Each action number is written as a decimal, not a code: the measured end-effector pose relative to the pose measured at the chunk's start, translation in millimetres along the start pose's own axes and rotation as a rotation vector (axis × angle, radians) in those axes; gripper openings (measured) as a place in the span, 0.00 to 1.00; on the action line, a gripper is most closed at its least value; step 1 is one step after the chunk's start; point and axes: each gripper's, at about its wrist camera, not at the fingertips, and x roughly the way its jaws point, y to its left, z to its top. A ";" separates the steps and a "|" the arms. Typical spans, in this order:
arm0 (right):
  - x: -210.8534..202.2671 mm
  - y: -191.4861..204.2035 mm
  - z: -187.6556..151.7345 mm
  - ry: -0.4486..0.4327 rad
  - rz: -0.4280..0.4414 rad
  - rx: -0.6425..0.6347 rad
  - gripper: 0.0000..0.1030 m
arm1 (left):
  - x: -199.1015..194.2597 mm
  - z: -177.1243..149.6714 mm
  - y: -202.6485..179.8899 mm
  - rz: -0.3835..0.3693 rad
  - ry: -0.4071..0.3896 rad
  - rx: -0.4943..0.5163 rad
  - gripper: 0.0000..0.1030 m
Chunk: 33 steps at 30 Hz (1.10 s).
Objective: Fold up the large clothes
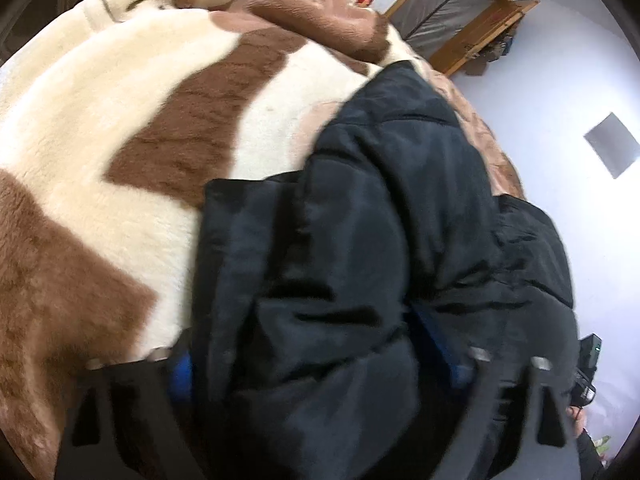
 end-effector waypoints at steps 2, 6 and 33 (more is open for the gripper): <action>-0.8 7.2 0.5 -0.005 -0.012 -0.008 0.46 | -1.6 -0.7 -9.0 0.022 -0.009 0.031 0.71; 0.8 14.7 5.9 -0.010 -0.030 0.000 0.37 | -4.0 2.4 -18.4 0.049 -0.015 0.027 0.53; -102.3 34.0 100.6 -0.248 0.033 -0.076 0.25 | -68.8 94.0 -151.8 -0.020 -0.210 0.164 0.27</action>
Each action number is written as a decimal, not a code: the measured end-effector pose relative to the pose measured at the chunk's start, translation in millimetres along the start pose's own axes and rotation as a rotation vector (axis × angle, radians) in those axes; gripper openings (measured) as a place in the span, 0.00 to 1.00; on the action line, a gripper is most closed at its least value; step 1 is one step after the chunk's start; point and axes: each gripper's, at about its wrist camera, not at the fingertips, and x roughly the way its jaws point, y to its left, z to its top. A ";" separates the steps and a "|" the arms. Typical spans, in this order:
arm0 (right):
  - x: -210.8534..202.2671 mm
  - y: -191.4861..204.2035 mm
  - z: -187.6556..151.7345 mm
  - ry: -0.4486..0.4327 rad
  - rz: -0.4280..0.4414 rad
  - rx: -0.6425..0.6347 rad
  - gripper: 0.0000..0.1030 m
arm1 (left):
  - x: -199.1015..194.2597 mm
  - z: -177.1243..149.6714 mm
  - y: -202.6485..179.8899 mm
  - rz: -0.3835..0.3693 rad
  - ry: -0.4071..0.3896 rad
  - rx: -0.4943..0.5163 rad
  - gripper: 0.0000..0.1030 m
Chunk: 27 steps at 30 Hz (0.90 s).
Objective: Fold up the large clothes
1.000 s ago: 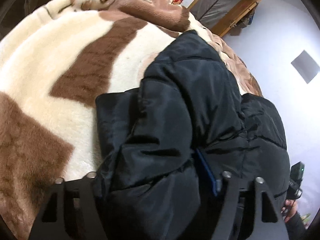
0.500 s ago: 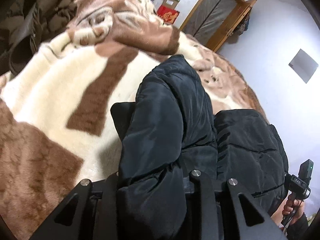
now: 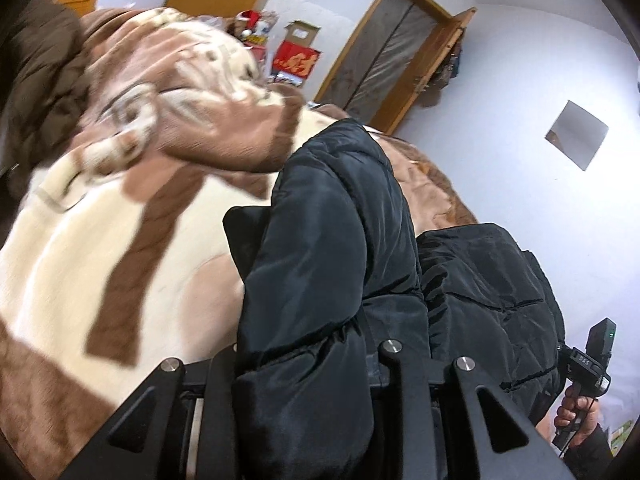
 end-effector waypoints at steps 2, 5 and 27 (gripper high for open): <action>-2.6 -15.6 11.7 -0.012 -0.012 0.006 0.25 | 15.6 7.0 -15.0 -0.020 0.000 0.006 0.27; -4.8 -46.1 26.7 -0.021 -0.038 0.027 0.26 | 48.5 7.4 -40.2 -0.052 0.018 0.017 0.27; -41.5 -101.8 20.2 -0.093 -0.326 0.041 0.55 | 64.7 -25.6 -31.1 0.078 0.021 -0.014 0.60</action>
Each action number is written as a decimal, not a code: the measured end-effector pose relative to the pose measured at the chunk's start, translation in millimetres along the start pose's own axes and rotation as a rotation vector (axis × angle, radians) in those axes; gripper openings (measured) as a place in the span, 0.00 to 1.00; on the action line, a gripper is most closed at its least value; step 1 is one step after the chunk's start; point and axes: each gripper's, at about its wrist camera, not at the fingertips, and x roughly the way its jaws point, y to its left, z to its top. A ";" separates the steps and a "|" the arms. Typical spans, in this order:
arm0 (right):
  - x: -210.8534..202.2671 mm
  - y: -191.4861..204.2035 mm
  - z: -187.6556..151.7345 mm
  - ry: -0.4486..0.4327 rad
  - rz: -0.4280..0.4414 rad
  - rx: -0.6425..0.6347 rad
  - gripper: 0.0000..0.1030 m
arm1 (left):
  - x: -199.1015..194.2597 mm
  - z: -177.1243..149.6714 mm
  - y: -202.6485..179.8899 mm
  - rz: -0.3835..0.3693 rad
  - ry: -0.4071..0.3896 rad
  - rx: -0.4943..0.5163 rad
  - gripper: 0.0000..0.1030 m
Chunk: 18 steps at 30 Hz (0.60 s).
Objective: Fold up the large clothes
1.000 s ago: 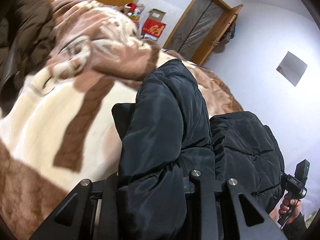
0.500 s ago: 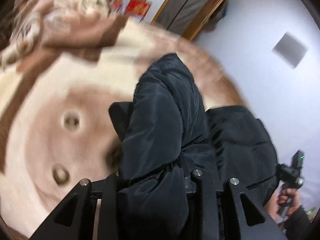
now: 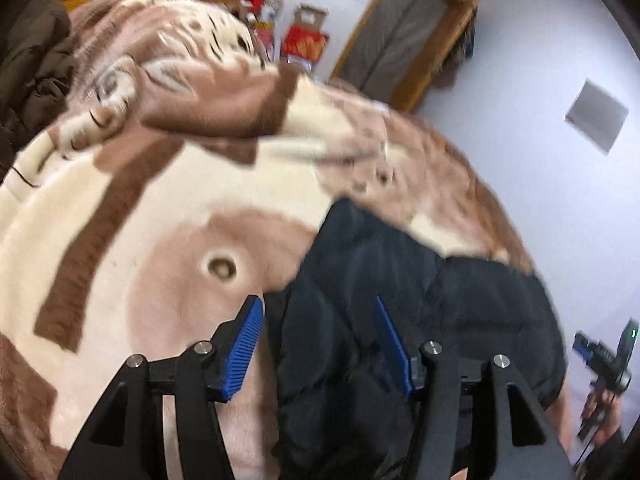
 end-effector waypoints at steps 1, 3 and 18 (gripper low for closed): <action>-2.8 8.6 2.2 -0.011 0.010 -0.018 0.55 | 2.4 6.1 -0.9 -0.007 -0.008 0.000 0.60; 1.9 28.2 4.9 -0.019 -0.006 -0.087 0.55 | 12.1 10.6 -11.6 0.004 -0.003 0.044 0.60; 105.2 37.2 -1.5 0.075 -0.180 -0.239 0.51 | 108.7 -13.7 -15.1 0.038 0.058 0.107 0.77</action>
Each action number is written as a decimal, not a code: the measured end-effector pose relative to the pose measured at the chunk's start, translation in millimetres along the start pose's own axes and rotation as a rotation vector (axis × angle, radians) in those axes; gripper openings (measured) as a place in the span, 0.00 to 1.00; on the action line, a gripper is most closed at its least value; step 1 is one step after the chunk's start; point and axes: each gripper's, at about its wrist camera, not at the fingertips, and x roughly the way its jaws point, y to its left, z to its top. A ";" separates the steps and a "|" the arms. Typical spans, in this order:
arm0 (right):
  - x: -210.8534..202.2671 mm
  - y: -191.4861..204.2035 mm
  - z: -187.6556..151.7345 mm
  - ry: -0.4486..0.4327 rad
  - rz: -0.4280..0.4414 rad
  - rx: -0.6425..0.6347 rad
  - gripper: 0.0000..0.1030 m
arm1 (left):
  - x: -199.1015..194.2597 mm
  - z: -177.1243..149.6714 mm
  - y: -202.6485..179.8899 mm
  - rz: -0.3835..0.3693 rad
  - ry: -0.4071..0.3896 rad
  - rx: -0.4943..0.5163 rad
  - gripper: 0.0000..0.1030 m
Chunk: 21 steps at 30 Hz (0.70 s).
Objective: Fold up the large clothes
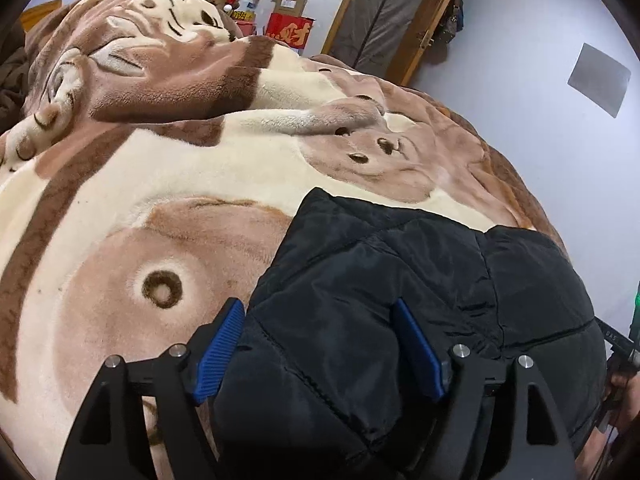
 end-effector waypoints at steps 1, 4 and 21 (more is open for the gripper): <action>-2.3 0.6 0.4 -0.002 -0.006 -0.003 0.51 | -2.5 0.4 -1.3 0.007 -0.001 0.005 0.77; -18.7 3.4 1.7 -0.014 -0.025 -0.008 0.51 | -17.8 3.3 -7.8 0.032 -0.006 0.035 0.76; -182.0 90.1 -59.1 -0.130 0.076 -0.098 0.51 | -179.6 -58.5 -84.7 -0.026 -0.078 0.191 0.76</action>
